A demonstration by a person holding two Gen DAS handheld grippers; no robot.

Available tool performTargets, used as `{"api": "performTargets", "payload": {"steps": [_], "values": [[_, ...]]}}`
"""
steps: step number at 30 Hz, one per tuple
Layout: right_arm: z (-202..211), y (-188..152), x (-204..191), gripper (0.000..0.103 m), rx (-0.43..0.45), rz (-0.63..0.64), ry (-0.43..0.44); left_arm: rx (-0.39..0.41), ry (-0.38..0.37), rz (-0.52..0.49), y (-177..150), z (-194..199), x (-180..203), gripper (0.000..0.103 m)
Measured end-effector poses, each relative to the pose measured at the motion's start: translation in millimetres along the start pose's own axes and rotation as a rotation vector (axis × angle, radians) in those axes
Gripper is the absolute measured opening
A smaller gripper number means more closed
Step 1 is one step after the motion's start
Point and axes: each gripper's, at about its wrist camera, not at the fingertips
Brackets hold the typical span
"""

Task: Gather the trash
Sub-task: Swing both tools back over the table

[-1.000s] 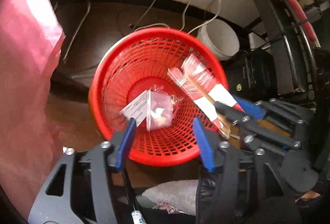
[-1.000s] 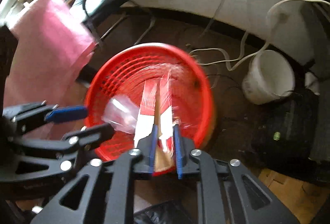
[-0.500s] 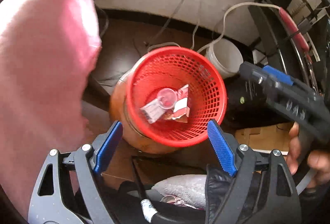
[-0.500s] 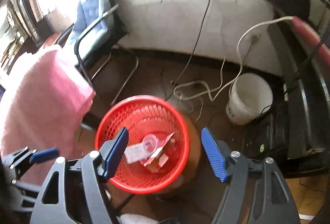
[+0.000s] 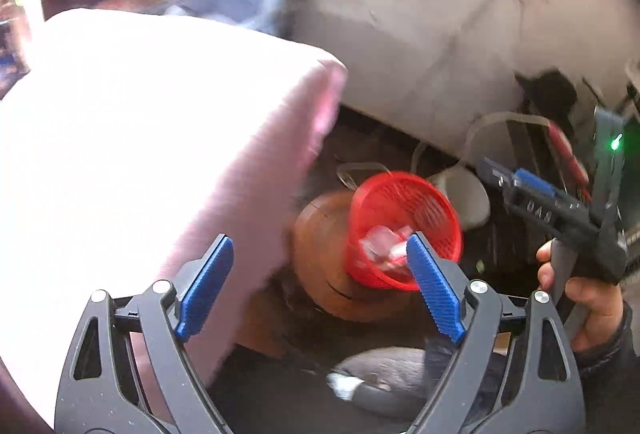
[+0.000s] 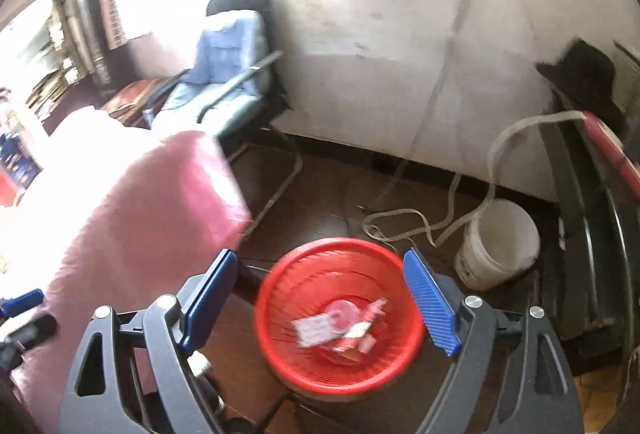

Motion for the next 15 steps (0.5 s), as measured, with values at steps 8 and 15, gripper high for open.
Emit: {"api": "performTargets", "payload": {"steps": [8,15], "values": [[43,11,-112,0.087,0.112,0.191,0.158,0.213,0.222,0.069,-2,113,-85,0.093],[83,18,-219,0.087,0.158,0.342,0.330,0.310,0.385,0.164,-11,181,-164,0.095]]}}
Point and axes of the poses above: each gripper's, at about its wrist camera, not at the fingertips, and z roughly against the way its jaws point, x to its right, y to its top, and after that the axes turned 15 degrees about -y, right-handed
